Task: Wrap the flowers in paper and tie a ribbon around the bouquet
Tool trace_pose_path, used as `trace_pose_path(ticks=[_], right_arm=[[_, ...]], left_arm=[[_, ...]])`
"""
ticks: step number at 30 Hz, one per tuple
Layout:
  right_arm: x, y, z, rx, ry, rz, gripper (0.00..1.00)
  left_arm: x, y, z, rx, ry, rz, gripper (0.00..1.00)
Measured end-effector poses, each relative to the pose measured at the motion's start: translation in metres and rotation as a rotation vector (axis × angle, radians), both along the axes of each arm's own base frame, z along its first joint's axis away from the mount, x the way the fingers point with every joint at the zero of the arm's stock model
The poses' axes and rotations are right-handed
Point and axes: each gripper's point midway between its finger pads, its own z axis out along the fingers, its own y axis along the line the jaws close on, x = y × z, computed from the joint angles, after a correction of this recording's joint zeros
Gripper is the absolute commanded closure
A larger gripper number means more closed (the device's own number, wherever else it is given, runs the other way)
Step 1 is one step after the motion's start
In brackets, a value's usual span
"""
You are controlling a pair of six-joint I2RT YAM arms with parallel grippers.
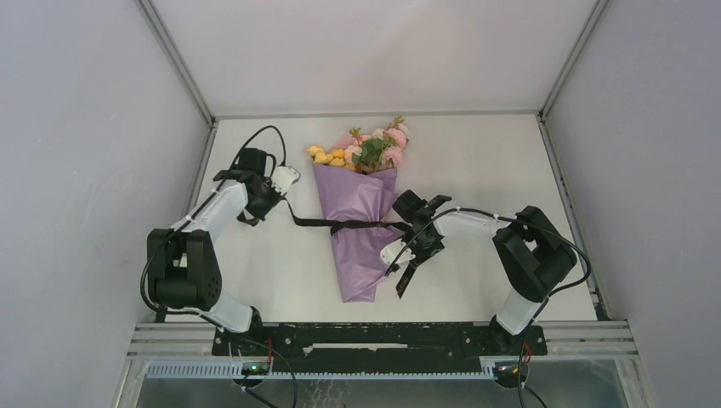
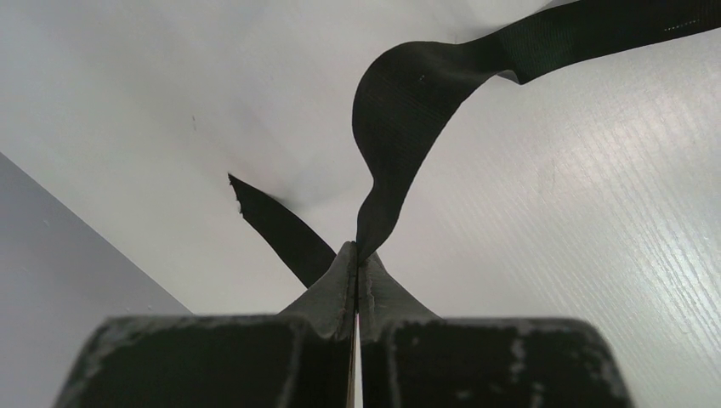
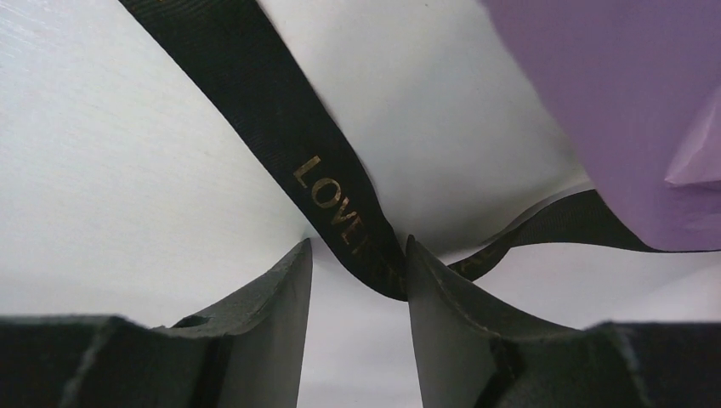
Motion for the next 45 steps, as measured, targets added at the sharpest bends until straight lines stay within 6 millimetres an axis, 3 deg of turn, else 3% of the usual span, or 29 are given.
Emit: trace_pose_path(ticks=[3, 5, 6, 8, 15, 18, 20, 22, 25, 28, 37, 41, 45], right_arm=[[0.002, 0.000, 0.000, -0.011, -0.013, 0.018, 0.60], [0.003, 0.000, -0.001, -0.019, -0.015, 0.029, 0.77], [0.001, -0.001, -0.001, -0.027, -0.010, 0.031, 0.93], [-0.001, -0.004, -0.002, -0.043, -0.003, 0.036, 1.00], [0.005, -0.002, 0.000, -0.020, -0.039, -0.001, 1.00], [0.022, 0.015, 0.009, 0.119, -0.115, -0.096, 1.00], [0.036, 0.030, 0.034, 0.273, -0.184, -0.176, 1.00], [0.041, 0.043, 0.073, 0.451, -0.260, -0.239, 1.00], [0.040, 0.055, 0.135, 0.699, -0.329, -0.313, 1.00], [0.036, 0.065, 0.184, 0.903, -0.338, -0.367, 1.00], [0.019, 0.096, 0.224, 1.276, -0.013, -0.534, 1.00], [0.028, 0.112, 0.242, 1.400, 0.080, -0.601, 1.00], [0.031, 0.123, 0.244, 1.438, 0.136, -0.661, 1.00]], left_arm=[[0.000, -0.001, 0.000, -0.001, 0.000, 0.000, 1.00], [0.000, -0.001, 0.000, -0.003, 0.000, 0.003, 1.00], [0.000, -0.001, 0.000, -0.003, 0.001, 0.004, 1.00], [0.000, -0.001, 0.000, -0.003, 0.001, 0.004, 1.00], [-0.001, -0.002, 0.001, -0.003, 0.000, 0.002, 1.00], [-0.001, -0.002, 0.005, -0.004, -0.011, 0.003, 1.00], [-0.001, -0.002, 0.009, -0.006, -0.024, 0.004, 1.00], [-0.001, -0.002, 0.011, -0.009, -0.032, 0.008, 1.00], [-0.001, -0.002, 0.011, -0.013, -0.032, 0.019, 1.00], [-0.001, -0.002, 0.011, -0.015, -0.035, 0.031, 1.00], [0.003, 0.008, 0.014, 0.029, -0.066, 0.101, 1.00], [0.003, 0.008, 0.017, 0.023, -0.076, 0.119, 1.00], [0.000, 0.006, 0.019, 0.009, -0.078, 0.129, 1.00]])
